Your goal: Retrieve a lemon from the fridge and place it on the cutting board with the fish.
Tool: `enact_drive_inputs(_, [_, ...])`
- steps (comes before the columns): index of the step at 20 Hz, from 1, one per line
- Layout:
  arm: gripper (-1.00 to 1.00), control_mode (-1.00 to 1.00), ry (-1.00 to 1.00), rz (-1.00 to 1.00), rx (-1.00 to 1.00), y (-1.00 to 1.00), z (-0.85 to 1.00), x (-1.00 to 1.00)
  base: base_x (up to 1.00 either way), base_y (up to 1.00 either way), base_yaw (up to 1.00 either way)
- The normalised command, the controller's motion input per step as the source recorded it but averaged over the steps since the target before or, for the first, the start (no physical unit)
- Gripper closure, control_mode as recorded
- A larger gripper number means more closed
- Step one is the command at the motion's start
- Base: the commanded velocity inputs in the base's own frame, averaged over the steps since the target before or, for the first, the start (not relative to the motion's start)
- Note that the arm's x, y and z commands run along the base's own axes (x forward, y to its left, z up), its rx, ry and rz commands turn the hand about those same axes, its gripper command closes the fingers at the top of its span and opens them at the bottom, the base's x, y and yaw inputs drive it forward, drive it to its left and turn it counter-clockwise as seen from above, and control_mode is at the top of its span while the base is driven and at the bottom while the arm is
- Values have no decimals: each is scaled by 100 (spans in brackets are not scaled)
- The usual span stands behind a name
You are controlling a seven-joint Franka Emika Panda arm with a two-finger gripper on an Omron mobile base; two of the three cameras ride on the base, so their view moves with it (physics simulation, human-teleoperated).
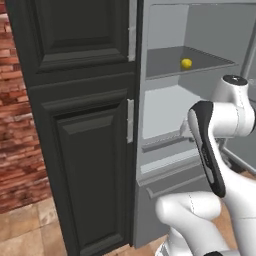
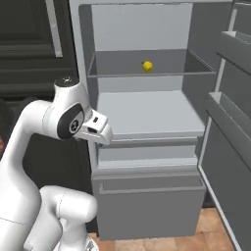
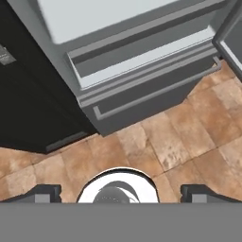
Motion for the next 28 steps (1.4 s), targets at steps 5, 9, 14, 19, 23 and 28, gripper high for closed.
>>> enact_drive_inputs(5, [-100,100,0,0,0,0,0,0,0,-51,41])
enact_drive_inputs(9, [-100,100,0,0,0,0,0,0,-2,-63,37])
enact_drive_inputs(14, [-100,100,0,0,0,0,0,0,0,-63,34])
enact_drive_inputs(19, [-100,100,0,0,0,0,0,0,1,-25,17])
enact_drive_inputs(23, [-100,100,0,0,0,0,0,0,21,-41,1])
enact_drive_inputs(28, [-100,100,0,0,0,0,0,0,32,-14,-22])
